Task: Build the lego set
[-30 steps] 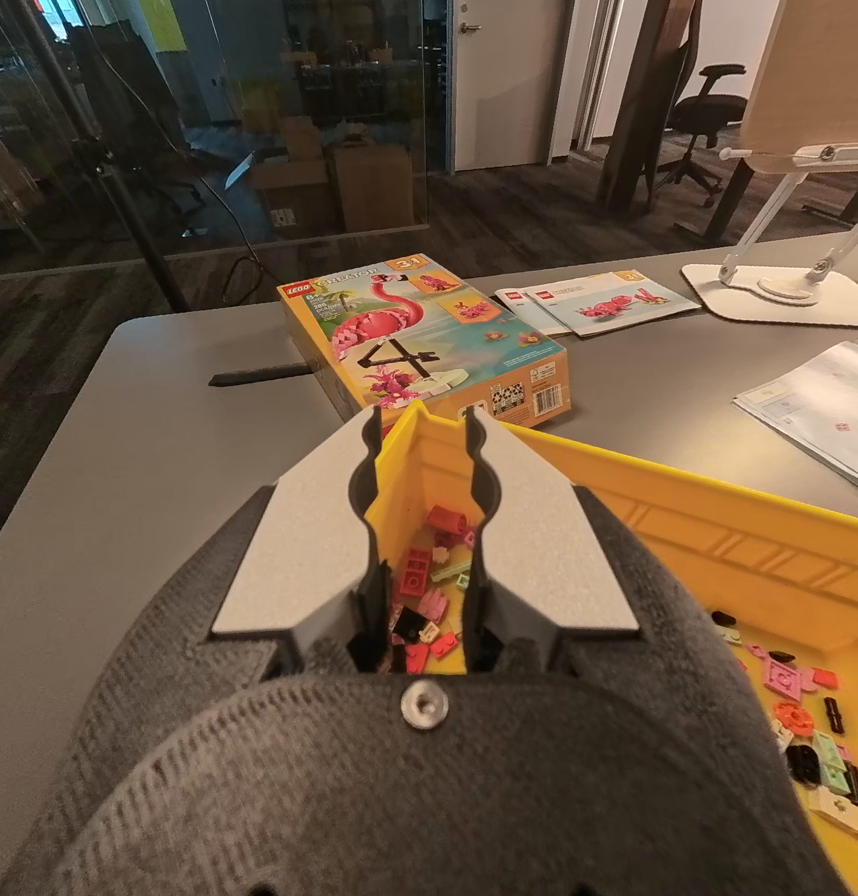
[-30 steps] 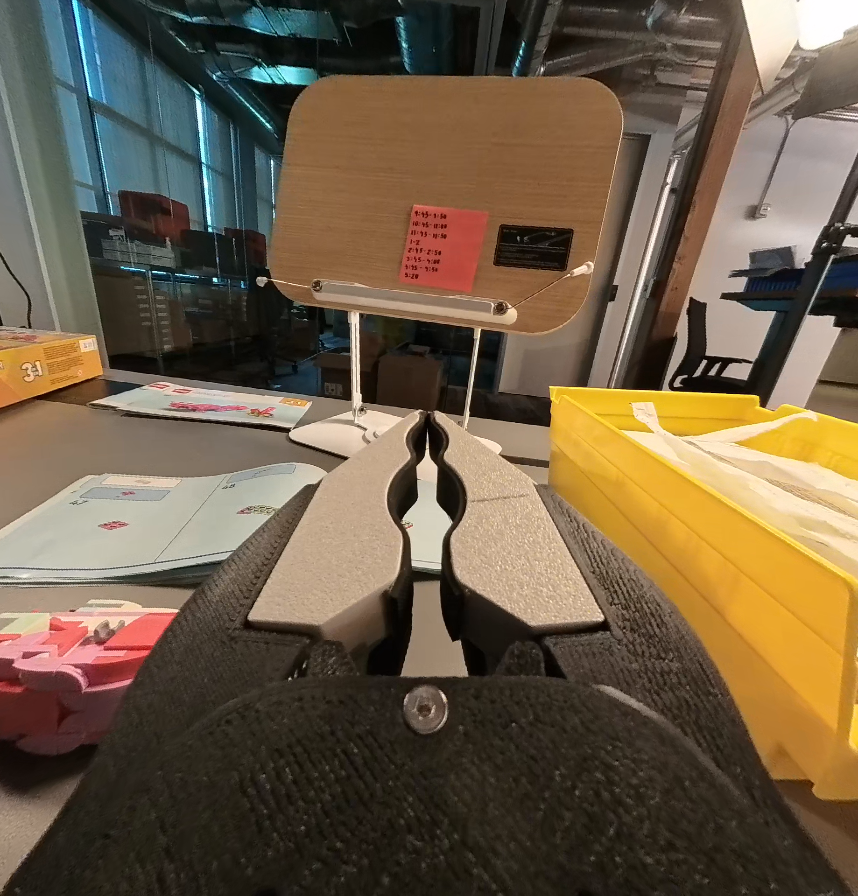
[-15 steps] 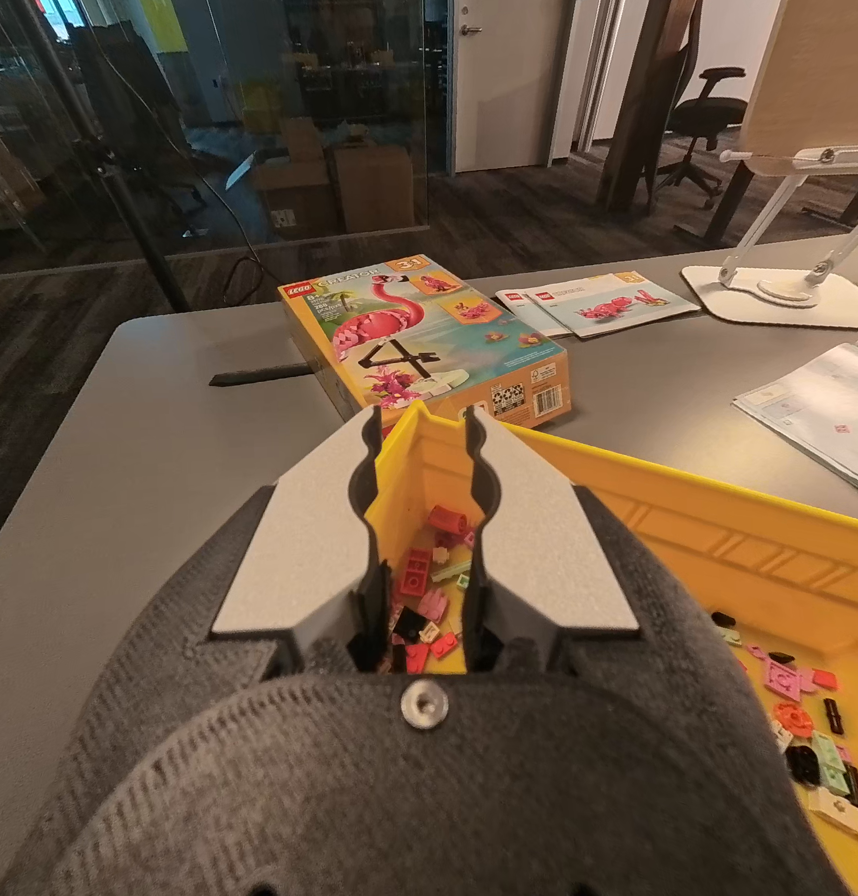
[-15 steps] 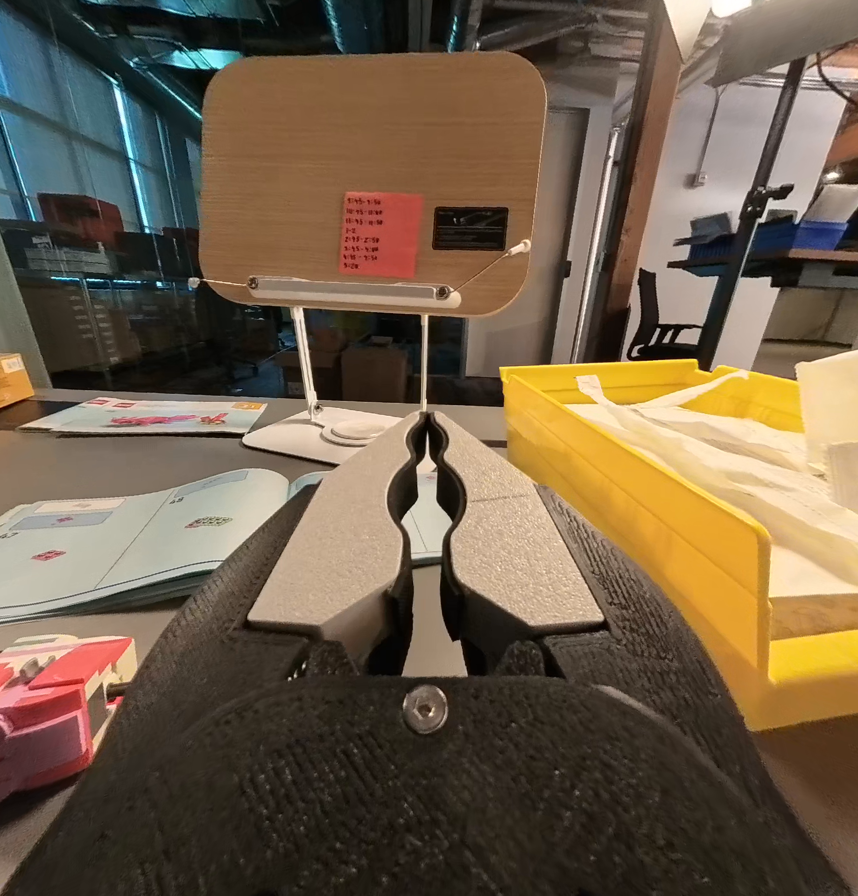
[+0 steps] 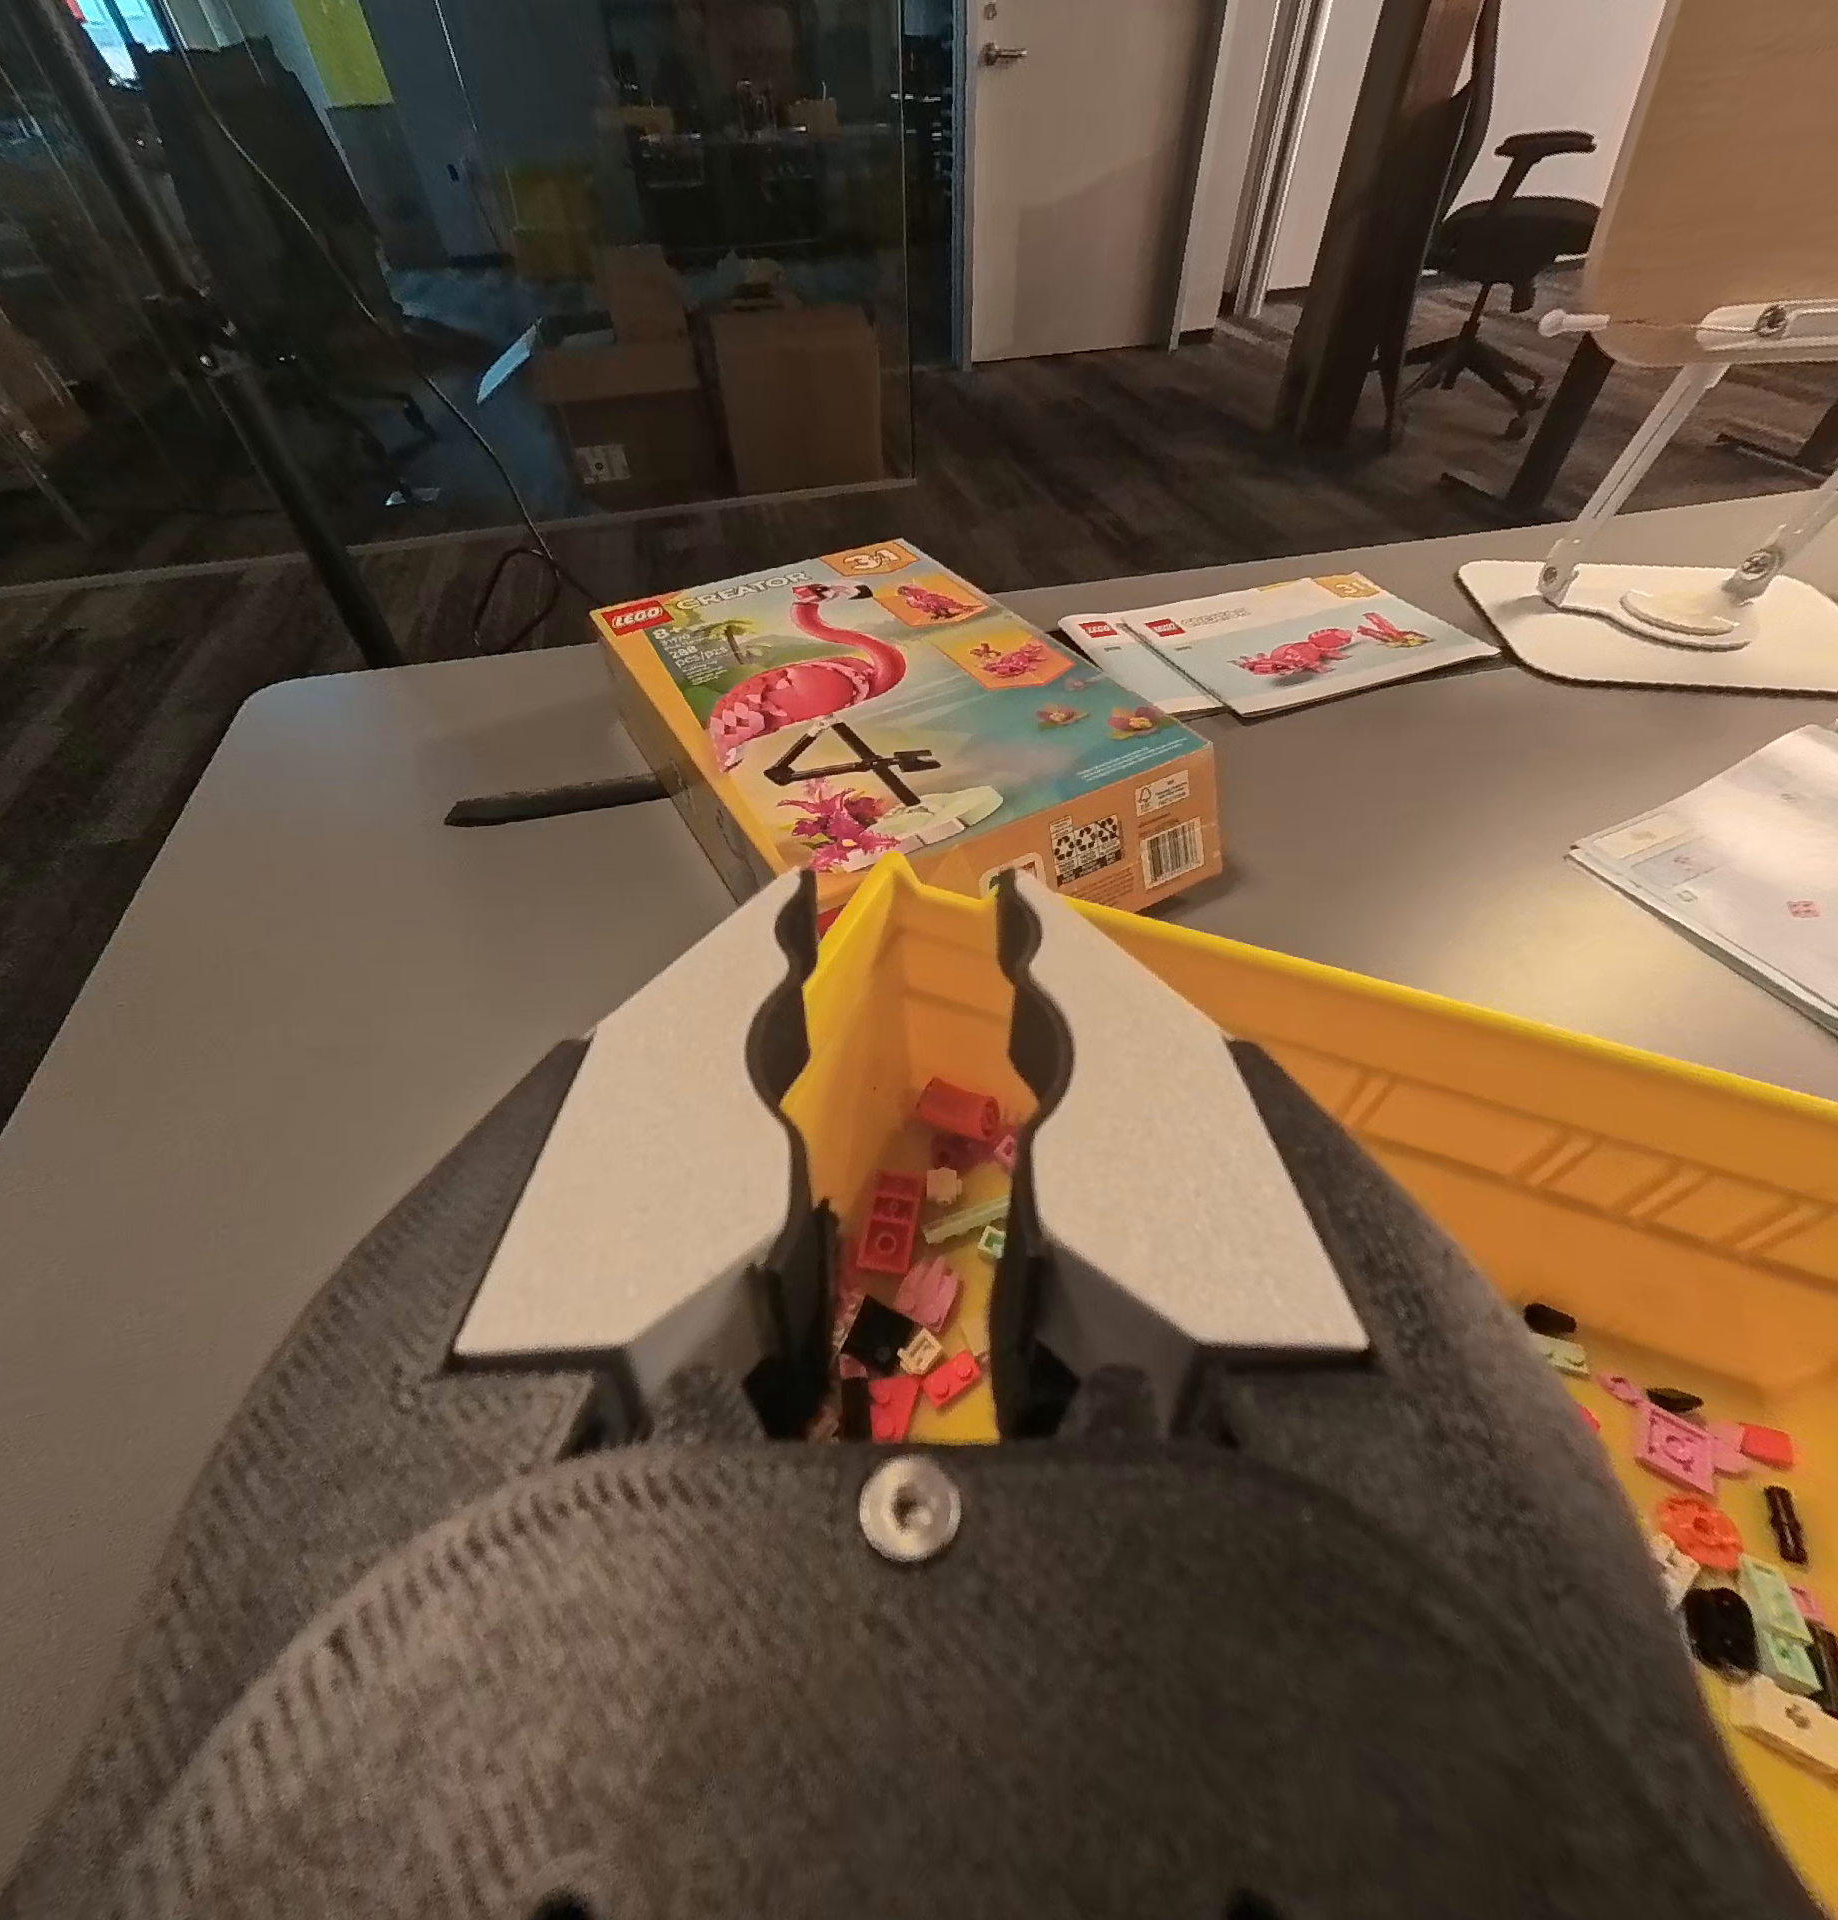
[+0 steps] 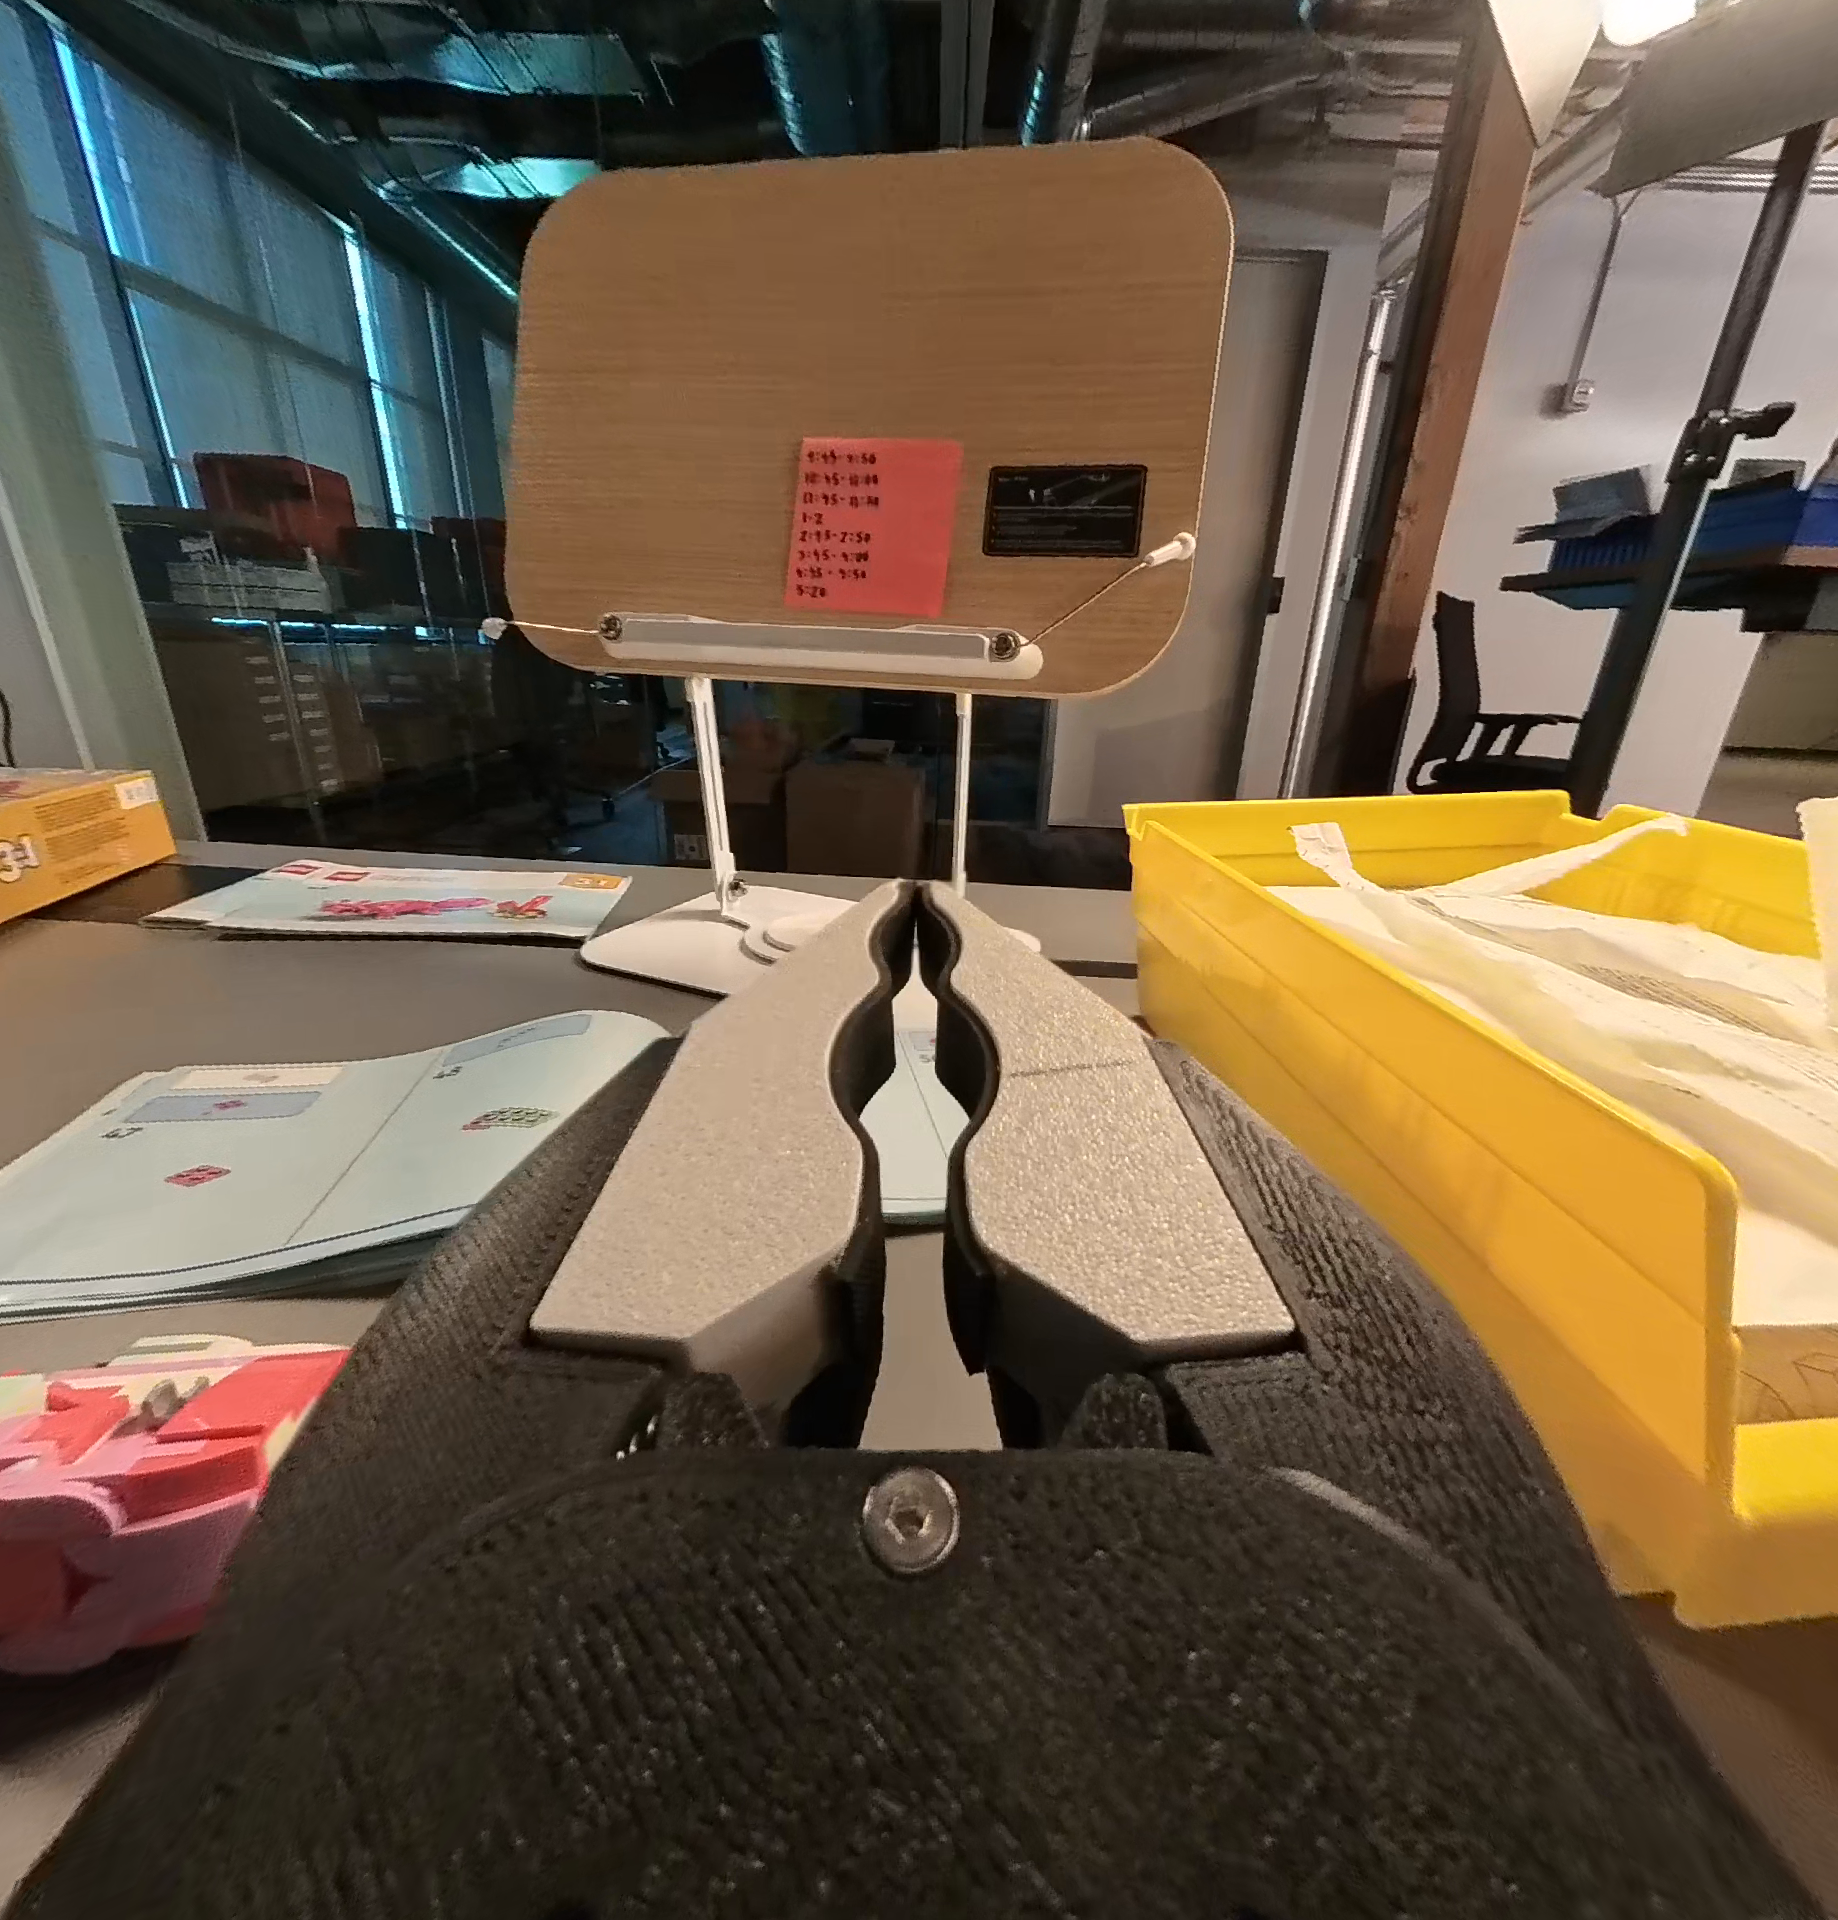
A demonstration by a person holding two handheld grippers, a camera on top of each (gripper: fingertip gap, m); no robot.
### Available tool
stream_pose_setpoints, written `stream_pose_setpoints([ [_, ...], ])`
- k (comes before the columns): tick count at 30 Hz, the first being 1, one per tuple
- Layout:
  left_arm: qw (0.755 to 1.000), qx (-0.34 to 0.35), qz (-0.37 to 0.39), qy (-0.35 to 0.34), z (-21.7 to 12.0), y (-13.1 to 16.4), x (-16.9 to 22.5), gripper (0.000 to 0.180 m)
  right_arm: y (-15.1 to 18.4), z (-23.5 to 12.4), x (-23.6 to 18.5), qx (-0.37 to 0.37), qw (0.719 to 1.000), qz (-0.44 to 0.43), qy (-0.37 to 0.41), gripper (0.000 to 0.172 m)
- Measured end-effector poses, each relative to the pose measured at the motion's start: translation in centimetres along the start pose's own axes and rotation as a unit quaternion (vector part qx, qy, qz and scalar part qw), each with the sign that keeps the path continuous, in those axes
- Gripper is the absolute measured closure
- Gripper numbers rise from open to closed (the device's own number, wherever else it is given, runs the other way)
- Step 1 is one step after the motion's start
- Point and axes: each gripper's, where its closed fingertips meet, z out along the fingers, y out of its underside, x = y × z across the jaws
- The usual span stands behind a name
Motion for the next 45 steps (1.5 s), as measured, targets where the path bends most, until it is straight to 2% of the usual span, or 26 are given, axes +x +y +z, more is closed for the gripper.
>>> stream_pose_setpoints([
  [4, 0.999, -0.046, -0.002, 0.024, 0.8, 1.5, 0.7, 0.144, -0.2, -0.2, -1.0, 0.003, 1.000, 0.007, -0.021, 0.172],
  [8, 0.986, -0.148, -0.025, 0.073, 1.8, 4.6, 2.5, 0.123, -0.4, -0.4, -2.3, 0.009, 0.999, -0.004, -0.046, 0.172],
  [12, 0.968, -0.234, -0.008, 0.085, 1.9, 7.4, 3.8, 0.127, -0.6, -0.5, -3.4, 0.016, 0.997, -0.029, -0.065, 0.172],
  [15, 0.947, -0.314, -0.004, 0.071, 1.7, 10.1, 3.7, 0.132, -0.6, -0.5, -4.1, 0.018, 0.996, -0.045, -0.074, 0.172],
  [20, 0.913, -0.399, 0.012, 0.080, 1.9, 12.6, 3.5, 0.140, -0.4, -0.5, -4.9, 0.017, 0.994, -0.061, -0.087, 0.172],
  [27, 0.891, -0.440, 0.012, 0.111, 3.6, 13.9, 2.9, 0.154, 0.1, -0.2, -5.4, 0.008, 0.992, -0.095, -0.086, 0.172],
  [31, 0.889, -0.439, 0.015, 0.126, 4.3, 13.7, 3.2, 0.152, 0.1, -0.3, -5.8, 0.009, 0.990, -0.112, -0.088, 0.172],
  [37, 0.889, -0.426, 0.090, 0.141, 5.2, 13.0, 4.2, 0.152, 0.2, -0.3, -6.0, 0.006, 0.988, -0.120, -0.092, 0.172],
  [39, 0.882, -0.438, 0.107, 0.137, 5.3, 13.3, 4.2, 0.152, 0.3, -0.2, -6.1, 0.005, 0.988, -0.122, -0.092, 0.172],
  [45, 0.870, -0.458, 0.105, 0.149, 5.6, 14.1, 4.5, 0.155, 0.3, -0.3, -6.2, 0.005, 0.987, -0.126, -0.096, 0.172],
])
